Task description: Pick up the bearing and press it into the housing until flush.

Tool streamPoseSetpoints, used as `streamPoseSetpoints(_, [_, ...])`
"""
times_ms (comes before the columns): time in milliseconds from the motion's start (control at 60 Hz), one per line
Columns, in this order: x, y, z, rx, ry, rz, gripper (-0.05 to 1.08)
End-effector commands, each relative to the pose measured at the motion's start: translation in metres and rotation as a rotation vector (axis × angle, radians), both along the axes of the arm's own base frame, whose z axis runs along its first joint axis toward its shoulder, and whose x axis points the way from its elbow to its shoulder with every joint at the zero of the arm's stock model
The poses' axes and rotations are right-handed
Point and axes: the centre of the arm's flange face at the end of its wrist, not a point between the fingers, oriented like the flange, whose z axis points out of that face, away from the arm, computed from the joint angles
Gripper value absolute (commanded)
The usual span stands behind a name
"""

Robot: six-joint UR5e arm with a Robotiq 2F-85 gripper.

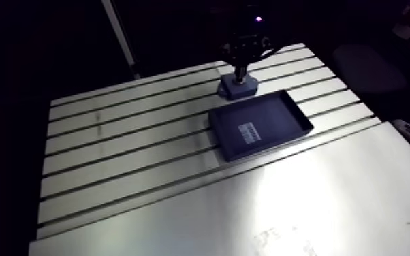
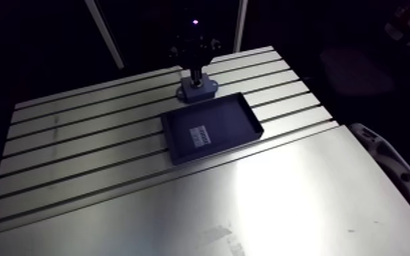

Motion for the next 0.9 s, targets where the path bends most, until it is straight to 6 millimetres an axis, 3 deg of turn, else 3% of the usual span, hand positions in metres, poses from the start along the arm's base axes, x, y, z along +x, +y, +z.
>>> streamPoseSetpoints(17, [0.0001, 0.0000, -0.0027, -0.001, -0.005, 0.000, 1.08])
streamPoseSetpoints(900, [0.0018, 0.0004, -0.0089, -0.005, -0.014, 0.000, 1.08])
